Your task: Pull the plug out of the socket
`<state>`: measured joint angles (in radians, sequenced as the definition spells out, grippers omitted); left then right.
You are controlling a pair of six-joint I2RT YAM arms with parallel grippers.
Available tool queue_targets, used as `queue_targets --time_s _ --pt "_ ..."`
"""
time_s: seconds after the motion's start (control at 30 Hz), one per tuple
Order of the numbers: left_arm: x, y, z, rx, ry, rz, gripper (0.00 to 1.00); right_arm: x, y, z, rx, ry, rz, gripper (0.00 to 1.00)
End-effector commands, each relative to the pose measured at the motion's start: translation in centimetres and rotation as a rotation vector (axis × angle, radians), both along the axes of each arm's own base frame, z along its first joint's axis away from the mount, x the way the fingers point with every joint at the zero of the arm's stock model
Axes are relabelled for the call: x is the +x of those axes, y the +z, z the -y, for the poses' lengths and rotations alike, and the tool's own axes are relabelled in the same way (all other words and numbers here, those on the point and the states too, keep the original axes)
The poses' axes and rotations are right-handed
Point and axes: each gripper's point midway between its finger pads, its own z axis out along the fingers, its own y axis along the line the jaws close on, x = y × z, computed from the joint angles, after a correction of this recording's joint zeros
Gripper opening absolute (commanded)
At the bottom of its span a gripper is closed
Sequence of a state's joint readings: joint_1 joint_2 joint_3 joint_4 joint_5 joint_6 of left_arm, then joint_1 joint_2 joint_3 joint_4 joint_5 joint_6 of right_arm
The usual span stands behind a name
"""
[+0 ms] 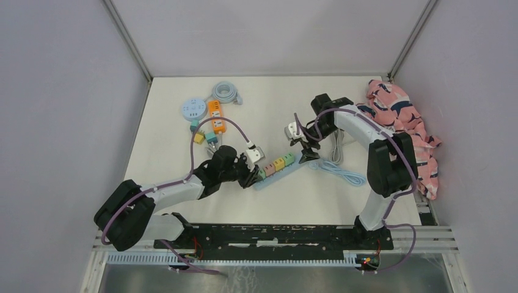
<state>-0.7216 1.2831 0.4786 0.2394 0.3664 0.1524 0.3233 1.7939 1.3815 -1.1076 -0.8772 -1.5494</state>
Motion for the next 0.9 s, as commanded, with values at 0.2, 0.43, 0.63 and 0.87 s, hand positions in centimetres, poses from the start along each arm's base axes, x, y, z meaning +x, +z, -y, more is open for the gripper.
queue_targets --time_s 0.2,0.43,0.63,0.87 --pt "-0.1 2.6 1.8 -0.076 -0.077 0.101 0.03 1.4 -3.0 -2.5 -0.184 -0.005 0.039 0.68" --pt "0.2 3.4 1.8 -0.097 -0.048 0.110 0.06 1.0 -4.3 -2.7 -0.238 0.000 0.018 0.41" --pt "1.4 5.7 1.6 -0.181 0.063 0.123 0.42 0.2 -3.9 -2.5 -0.205 -0.041 0.040 0.15" --pt "2.4 9.2 -1.5 -0.283 0.275 0.201 1.00 -1.3 -2.5 -2.4 -0.132 -0.157 0.049 0.02"
